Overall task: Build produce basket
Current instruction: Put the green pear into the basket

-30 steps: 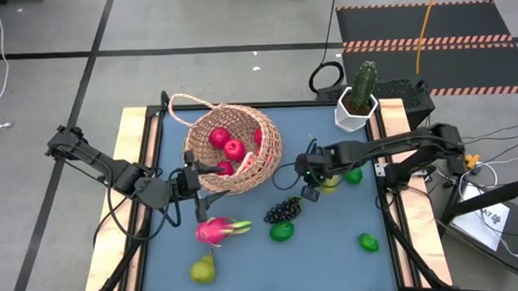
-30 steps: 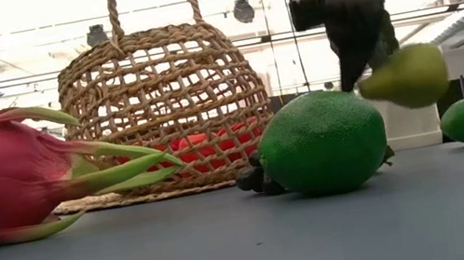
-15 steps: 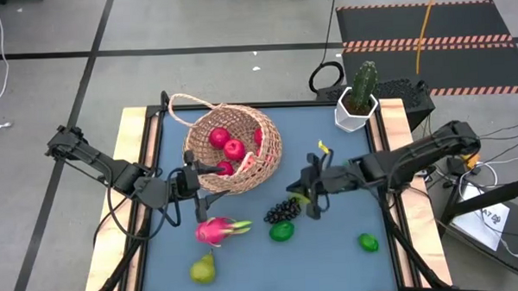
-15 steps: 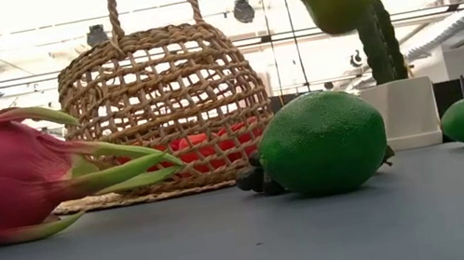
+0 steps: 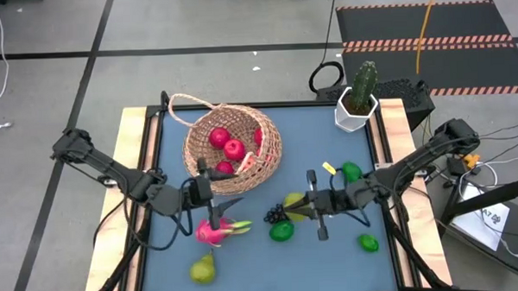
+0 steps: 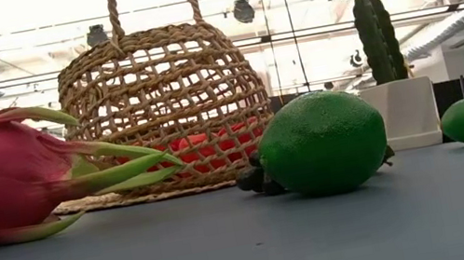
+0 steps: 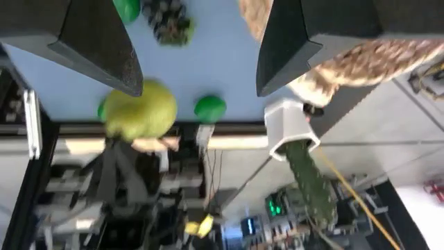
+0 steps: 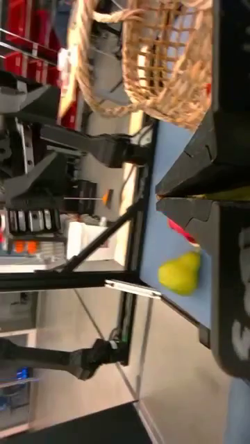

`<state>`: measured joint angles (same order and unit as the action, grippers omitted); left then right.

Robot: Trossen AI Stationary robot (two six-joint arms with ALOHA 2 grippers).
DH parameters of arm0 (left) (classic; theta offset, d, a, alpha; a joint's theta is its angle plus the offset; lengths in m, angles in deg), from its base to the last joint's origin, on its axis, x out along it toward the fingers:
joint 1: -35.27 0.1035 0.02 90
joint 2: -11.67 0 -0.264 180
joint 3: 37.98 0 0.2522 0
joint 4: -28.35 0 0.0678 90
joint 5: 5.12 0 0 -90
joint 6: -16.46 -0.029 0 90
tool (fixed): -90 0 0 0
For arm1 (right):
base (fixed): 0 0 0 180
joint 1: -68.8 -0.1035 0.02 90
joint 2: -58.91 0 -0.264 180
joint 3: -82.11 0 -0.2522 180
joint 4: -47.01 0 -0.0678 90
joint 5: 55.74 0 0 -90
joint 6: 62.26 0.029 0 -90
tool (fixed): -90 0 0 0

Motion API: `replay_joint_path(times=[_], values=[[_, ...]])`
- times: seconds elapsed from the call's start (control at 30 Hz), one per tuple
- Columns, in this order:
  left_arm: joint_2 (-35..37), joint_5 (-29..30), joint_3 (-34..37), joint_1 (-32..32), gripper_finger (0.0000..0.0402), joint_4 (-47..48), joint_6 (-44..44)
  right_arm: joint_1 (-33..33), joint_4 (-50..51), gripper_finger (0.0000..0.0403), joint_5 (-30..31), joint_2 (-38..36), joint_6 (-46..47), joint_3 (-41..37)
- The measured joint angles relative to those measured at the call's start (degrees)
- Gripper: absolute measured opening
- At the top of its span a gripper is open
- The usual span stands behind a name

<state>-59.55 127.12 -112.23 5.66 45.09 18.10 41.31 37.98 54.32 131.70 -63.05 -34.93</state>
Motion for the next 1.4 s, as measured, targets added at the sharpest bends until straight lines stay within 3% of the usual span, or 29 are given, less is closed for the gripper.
replay_joint_path(times=[0.47,0.83,1.0,1.2,1.4], values=[[-6.37,-0.99,0.00,0.34,0.0278,-16.21,-10.36,-0.07,-9.44,0.0000,-0.63,0.06,-7.73,-0.93],[-7.55,-14.57,0.00,2.21,0.0281,-18.34,-10.34,-3.10,-15.69,0.0001,-0.66,0.07,-13.96,-0.93],[-9.37,-17.33,0.00,1.81,0.0320,-19.71,-13.14,-3.17,-16.90,0.0001,-0.66,0.07,-13.59,-0.91],[-13.78,-17.35,0.00,2.77,0.0384,-30.04,-15.86,-3.17,-17.28,0.0001,-0.66,0.07,-13.41,-0.93],[-16.47,-19.44,0.00,5.40,0.0399,-33.82,-15.02,-2.47,-21.98,0.0001,-0.62,0.08,-12.96,-3.69]])
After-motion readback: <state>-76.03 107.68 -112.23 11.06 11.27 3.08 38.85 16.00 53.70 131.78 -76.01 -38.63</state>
